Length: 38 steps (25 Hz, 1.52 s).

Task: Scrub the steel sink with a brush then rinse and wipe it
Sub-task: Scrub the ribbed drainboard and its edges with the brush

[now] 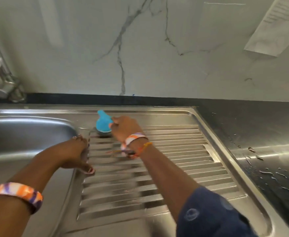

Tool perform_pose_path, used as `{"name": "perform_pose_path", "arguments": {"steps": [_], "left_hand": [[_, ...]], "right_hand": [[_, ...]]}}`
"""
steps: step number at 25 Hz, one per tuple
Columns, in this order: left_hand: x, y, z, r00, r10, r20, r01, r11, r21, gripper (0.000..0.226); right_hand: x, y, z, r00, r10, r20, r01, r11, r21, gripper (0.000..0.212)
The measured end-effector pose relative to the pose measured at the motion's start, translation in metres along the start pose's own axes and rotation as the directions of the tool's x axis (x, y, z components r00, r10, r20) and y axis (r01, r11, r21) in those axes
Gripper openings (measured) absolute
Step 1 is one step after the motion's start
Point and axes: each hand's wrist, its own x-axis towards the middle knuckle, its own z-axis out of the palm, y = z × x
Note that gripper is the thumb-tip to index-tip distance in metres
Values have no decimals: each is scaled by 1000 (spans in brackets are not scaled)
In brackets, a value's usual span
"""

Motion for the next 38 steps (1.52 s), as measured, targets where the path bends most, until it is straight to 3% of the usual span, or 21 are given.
{"name": "perform_pose_path", "arguments": {"steps": [1,2,3,4,6,8,9,12,15,17,20,23,25,27,29,32,35,38], "left_hand": [[0,2,0,1000,-3,9,3,1000,3,83],[3,1,1,1000,-3,-9,3,1000,-2,82],[4,-1,1,1000,6,-11,-6,1000,12,84],[4,-2,0,1000,13,-1,-13,1000,25,86],[4,1,-2,1000,13,24,-15,999,49,86],[3,8,-7,998,-9,55,2,994,113,78],[4,11,-10,998,-17,67,7,990,139,75],[8,17,-17,992,-42,115,15,974,228,74],[11,22,-20,993,-67,98,40,966,254,71],[8,21,-18,995,-60,84,39,972,231,69],[4,14,-11,1000,-2,27,-2,985,173,66],[-3,7,-2,998,22,-53,-19,999,45,66],[-4,4,0,996,12,-92,-14,1000,-22,63],[-4,2,0,995,-6,-96,1,998,-55,58],[-2,2,1,995,-30,-95,23,997,-74,55],[-1,5,4,994,-53,-99,47,997,-62,50],[-2,6,3,995,-53,-84,48,997,-64,52],[-3,7,0,995,-69,-70,66,997,-44,59]], "right_hand": [[-63,-26,-62,989,5,145,-17,997,81,33],[-87,-20,-97,980,52,192,-75,991,113,33],[-96,1,-130,990,140,-1,-139,988,71,33],[-96,28,-149,968,251,19,-251,968,-3,34],[-91,77,-171,857,510,-78,-502,859,96,36],[-92,87,-171,804,587,-94,-575,808,130,37],[-92,74,-163,823,561,-89,-553,827,105,35],[-89,-5,-107,961,275,-23,-272,958,88,34],[-101,-70,-71,996,65,66,-76,980,185,35],[-95,-55,-82,992,109,66,-121,969,215,35],[-88,28,-124,947,320,-8,-320,946,52,35],[-89,93,-157,776,611,-159,-611,790,54,36],[-91,75,-145,820,537,-199,-547,837,7,34],[-87,22,-110,925,336,-179,-335,942,36,32],[-85,-46,-70,994,103,-48,-97,989,113,33],[-77,-114,-40,979,-183,90,165,970,181,36],[-43,-91,-65,985,-138,101,126,985,115,34],[-12,-6,-119,991,109,79,-109,994,-5,34]]}}
